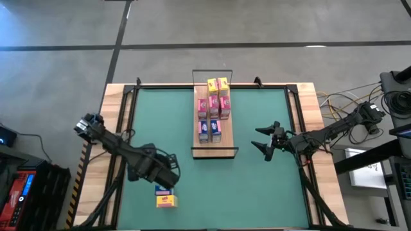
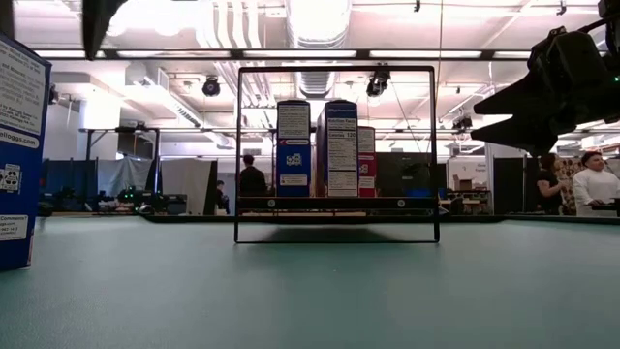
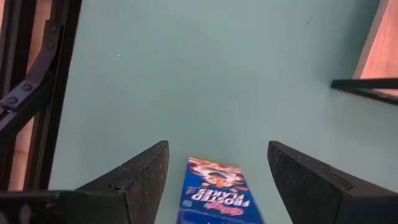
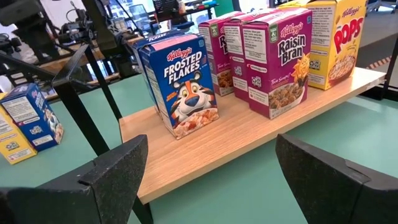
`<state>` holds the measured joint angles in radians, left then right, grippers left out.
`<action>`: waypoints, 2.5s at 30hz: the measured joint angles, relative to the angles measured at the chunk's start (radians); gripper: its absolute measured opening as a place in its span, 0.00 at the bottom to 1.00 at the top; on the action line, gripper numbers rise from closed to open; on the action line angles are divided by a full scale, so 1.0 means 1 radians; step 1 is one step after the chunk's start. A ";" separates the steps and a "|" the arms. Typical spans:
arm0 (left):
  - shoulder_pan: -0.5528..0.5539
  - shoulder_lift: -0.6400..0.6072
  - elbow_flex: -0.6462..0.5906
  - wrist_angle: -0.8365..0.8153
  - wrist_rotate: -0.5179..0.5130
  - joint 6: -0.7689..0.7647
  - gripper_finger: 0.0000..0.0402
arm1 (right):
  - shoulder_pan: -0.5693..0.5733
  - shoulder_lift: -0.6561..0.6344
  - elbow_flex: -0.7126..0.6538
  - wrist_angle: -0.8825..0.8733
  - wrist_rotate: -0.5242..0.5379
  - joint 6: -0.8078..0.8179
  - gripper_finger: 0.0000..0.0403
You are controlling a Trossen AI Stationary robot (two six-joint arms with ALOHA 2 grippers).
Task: Stack cereal on shelf
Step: Put the yellow cereal box on the shelf aligned with the other yellow cereal boxes
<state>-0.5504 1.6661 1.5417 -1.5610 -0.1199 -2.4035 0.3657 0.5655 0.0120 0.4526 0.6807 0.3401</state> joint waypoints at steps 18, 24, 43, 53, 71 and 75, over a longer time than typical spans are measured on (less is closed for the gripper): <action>-0.103 0.042 -0.002 0.183 0.111 -0.156 0.64 | 0.000 0.000 0.000 0.000 0.000 0.000 0.85; -0.118 0.042 0.001 0.182 0.110 -0.110 0.64 | 0.000 0.000 0.000 0.000 0.000 0.000 0.85; -0.202 0.040 0.002 0.340 0.137 0.039 0.81 | 0.000 0.000 0.000 0.000 0.000 0.000 0.85; -0.215 0.067 0.002 0.389 0.138 0.111 0.91 | 0.000 0.000 0.000 0.000 0.000 0.000 0.85; -0.211 0.124 0.003 0.438 0.128 0.136 1.00 | 0.000 0.000 0.000 0.000 0.000 0.000 0.85; -0.204 0.139 0.002 0.450 0.126 0.107 1.00 | 0.000 0.000 0.000 -0.001 0.000 0.000 0.85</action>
<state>-0.7539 1.8050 1.5440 -1.1113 0.0058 -2.2968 0.3660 0.5655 0.0120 0.4519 0.6807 0.3401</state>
